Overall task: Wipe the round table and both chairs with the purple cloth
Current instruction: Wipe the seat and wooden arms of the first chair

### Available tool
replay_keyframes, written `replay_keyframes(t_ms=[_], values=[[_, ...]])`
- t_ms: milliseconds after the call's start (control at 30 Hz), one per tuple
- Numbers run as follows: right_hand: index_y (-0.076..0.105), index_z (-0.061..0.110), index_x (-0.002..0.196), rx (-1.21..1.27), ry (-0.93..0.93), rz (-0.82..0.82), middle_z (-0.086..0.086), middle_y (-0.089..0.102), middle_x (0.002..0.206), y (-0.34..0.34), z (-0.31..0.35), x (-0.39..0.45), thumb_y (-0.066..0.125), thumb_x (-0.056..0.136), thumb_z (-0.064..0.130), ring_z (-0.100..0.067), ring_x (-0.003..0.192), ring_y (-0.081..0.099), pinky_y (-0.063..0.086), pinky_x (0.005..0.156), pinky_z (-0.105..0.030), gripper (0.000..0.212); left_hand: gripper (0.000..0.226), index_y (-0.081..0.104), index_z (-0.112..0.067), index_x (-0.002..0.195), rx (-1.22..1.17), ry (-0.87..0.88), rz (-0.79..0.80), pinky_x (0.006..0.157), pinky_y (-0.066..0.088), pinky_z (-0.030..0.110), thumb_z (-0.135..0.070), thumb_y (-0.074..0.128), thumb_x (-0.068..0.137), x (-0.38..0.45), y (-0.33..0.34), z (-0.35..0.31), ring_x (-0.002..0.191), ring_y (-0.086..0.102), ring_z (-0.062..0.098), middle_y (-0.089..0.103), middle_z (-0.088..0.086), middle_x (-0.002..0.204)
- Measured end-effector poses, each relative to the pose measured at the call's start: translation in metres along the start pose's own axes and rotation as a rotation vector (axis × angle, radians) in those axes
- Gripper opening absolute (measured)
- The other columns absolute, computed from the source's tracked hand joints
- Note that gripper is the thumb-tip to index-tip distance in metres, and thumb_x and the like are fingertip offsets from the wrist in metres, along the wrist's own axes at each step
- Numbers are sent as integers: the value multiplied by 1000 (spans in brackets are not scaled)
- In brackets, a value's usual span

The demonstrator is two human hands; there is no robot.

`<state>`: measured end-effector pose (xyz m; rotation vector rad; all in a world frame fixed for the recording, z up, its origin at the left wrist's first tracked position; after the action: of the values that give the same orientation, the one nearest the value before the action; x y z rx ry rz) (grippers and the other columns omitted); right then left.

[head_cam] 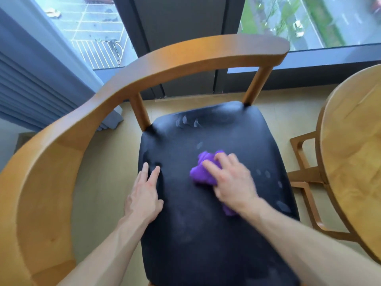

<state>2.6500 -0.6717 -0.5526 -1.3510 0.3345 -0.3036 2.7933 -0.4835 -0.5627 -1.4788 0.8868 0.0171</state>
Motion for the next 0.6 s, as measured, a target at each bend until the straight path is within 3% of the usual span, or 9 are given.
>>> replay_keyframes(t_ms=[167,300,400,467,533,600], values=[[55,24,117,5,431,-93,-8,49,114,-22,-98,57,66,76,18,-35,103,47,44,67,-38,43,95,11,-37,158,-19,-12,10,98,48,35,-15,67,84,2,5,0,153,11,15,-9,-10,166],[52,19,115,84,632,-131,-11,46,119,-15,-75,89,58,82,14,-36,109,46,41,70,-39,34,89,17,-33,155,24,-45,38,102,45,35,-11,64,83,3,2,-9,151,16,21,-1,-3,166],[52,20,117,87,420,-94,-9,46,122,-3,-7,101,62,78,15,-33,111,45,49,70,-40,40,52,42,-25,132,88,-41,-67,94,47,39,-14,56,83,17,-15,-21,122,44,32,36,8,140],[53,20,121,138,285,-50,-7,46,123,2,28,104,66,76,17,-31,113,44,50,72,-41,47,29,51,-20,112,53,-52,-160,89,47,42,-14,53,84,37,-29,-24,106,50,34,45,9,114],[54,22,123,184,165,4,-6,47,123,5,47,101,67,76,18,-29,112,44,49,72,-40,49,25,56,-18,107,-13,-11,-261,86,47,43,-11,57,83,57,-39,-24,102,50,34,48,9,108],[59,22,120,172,-32,43,-5,52,119,6,53,94,70,72,17,-29,107,48,50,67,-38,49,36,60,-18,114,-35,103,-346,86,46,44,-8,60,80,73,-43,-29,101,50,34,52,9,114]])
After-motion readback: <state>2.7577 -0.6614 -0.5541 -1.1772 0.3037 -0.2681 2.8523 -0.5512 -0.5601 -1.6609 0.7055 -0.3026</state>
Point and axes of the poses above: each hand's wrist, its own x-axis towards the middle knuckle, its own y-axis out of the palm, z = x × y, the point moved 4 cm from there along x, towards the middle knuckle
